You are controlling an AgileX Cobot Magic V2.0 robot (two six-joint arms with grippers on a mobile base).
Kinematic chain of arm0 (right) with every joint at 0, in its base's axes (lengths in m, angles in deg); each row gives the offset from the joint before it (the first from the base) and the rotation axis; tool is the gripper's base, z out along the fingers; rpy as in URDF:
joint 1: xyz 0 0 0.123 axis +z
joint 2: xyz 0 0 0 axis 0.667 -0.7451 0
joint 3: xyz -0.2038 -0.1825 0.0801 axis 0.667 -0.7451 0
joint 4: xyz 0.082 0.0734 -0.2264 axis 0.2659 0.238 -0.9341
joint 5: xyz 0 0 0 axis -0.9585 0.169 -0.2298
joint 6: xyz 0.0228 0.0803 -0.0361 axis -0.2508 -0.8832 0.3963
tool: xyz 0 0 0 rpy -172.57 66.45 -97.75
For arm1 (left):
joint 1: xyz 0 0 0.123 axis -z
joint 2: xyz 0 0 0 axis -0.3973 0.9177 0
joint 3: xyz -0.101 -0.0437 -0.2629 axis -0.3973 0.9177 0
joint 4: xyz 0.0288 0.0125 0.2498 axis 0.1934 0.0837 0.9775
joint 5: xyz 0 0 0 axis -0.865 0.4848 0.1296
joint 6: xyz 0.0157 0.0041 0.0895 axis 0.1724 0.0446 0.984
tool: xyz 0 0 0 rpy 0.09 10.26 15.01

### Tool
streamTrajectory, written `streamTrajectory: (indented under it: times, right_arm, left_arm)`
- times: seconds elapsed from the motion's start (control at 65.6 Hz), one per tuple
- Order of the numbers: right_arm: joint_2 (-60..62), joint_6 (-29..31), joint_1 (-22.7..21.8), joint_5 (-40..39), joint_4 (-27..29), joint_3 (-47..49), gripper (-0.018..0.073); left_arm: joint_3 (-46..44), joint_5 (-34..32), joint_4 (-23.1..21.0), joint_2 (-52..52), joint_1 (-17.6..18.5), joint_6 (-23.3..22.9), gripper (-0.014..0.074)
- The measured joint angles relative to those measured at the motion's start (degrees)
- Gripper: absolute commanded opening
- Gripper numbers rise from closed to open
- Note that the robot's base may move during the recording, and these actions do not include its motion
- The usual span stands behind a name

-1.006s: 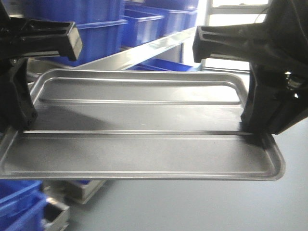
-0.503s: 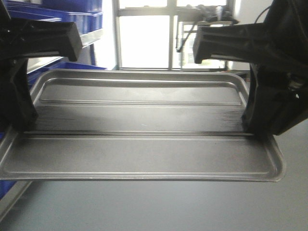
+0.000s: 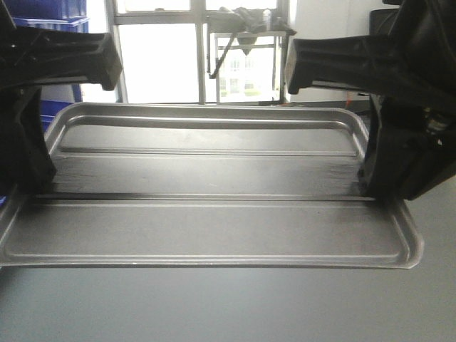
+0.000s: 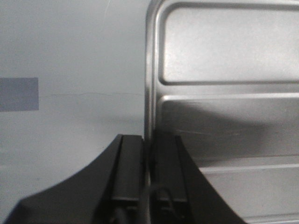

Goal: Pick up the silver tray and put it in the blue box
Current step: 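Hold the tray level in both grippers while the base drives to the blue crate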

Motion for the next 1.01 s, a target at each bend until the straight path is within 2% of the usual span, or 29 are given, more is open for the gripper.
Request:
streamTrajectory:
  times: [1.006]
  right_arm:
    - [0.0, 0.0, 0.0, 0.0, 0.0, 0.0, 0.0059]
  left_arm:
    - [0.0, 0.0, 0.0, 0.0, 0.0, 0.0, 0.0]
